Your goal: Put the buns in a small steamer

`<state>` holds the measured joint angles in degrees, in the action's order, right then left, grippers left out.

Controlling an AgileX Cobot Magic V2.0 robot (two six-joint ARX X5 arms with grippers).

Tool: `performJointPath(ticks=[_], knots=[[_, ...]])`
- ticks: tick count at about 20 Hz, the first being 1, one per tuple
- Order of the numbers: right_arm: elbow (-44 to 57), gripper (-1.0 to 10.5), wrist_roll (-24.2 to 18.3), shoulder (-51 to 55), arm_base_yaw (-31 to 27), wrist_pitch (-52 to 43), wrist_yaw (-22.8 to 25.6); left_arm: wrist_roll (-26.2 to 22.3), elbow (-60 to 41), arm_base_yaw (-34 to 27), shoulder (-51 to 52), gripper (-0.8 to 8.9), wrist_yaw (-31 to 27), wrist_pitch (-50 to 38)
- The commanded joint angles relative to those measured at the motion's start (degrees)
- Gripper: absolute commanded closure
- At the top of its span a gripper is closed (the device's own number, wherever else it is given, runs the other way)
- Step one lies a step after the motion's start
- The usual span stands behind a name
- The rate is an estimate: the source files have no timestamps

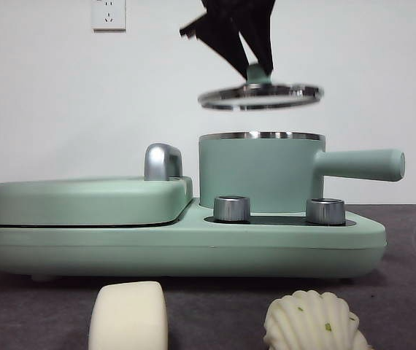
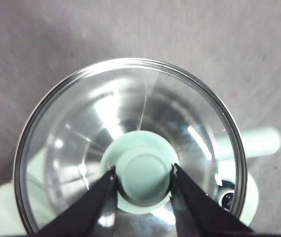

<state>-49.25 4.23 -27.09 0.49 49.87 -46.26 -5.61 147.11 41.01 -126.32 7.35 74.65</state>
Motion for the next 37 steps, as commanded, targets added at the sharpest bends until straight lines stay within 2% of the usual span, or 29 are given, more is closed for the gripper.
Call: performJointPath(ticks=[1, 5, 8, 10, 18, 23, 25, 28, 34, 37], knots=[[-1.29, 4.8, 3.43, -1.29, 0.2, -0.5, 1.49, -0.13, 4.37, -0.57, -0.33, 7.64, 0.07, 1.31], [-3.06, 4.8, 8.09, -6.56, 2.54, -0.48, 1.64, -0.13, 5.09, -3.43, 0.57, 7.65, 0.07, 4.15], [-4.39, 4.8, 11.34, -12.22, 7.98, -0.48, 2.91, -0.13, 5.09, -6.67, 1.05, 7.68, 0.07, 4.52], [-5.18, 4.8, 12.83, -16.46, 13.68, -0.5, 6.64, -0.13, 5.09, -8.98, 1.16, 7.68, 0.07, 4.48], [-11.54, 4.8, 18.93, -37.29, 43.47, -1.7, 27.8, -0.17, 5.09, -19.08, 1.16, 7.95, 0.07, 3.34], [-17.84, 4.8, 20.83, -52.68, 55.6, -1.92, 35.47, -0.17, 5.09, -24.46, 1.16, 7.95, 0.09, 2.21], [-19.21, 4.8, 20.96, -57.9, 58.51, -2.64, 37.38, -0.15, 5.09, -26.18, 1.16, 7.95, 0.09, 2.34], [-19.34, 4.8, 22.21, -64.32, 61.33, -5.05, 37.33, -0.15, 5.09, -28.06, 1.16, 7.95, 0.09, 2.36], [-19.34, 4.9, 22.14, -73.16, 63.14, -7.76, 37.29, -0.13, 5.09, -29.81, 1.16, 7.95, 0.09, 2.49], [-19.34, 6.9, 22.1, -75.01, 63.12, -8.81, 37.33, -0.13, 5.09, -30.14, 1.16, 7.95, 0.09, 2.54]])
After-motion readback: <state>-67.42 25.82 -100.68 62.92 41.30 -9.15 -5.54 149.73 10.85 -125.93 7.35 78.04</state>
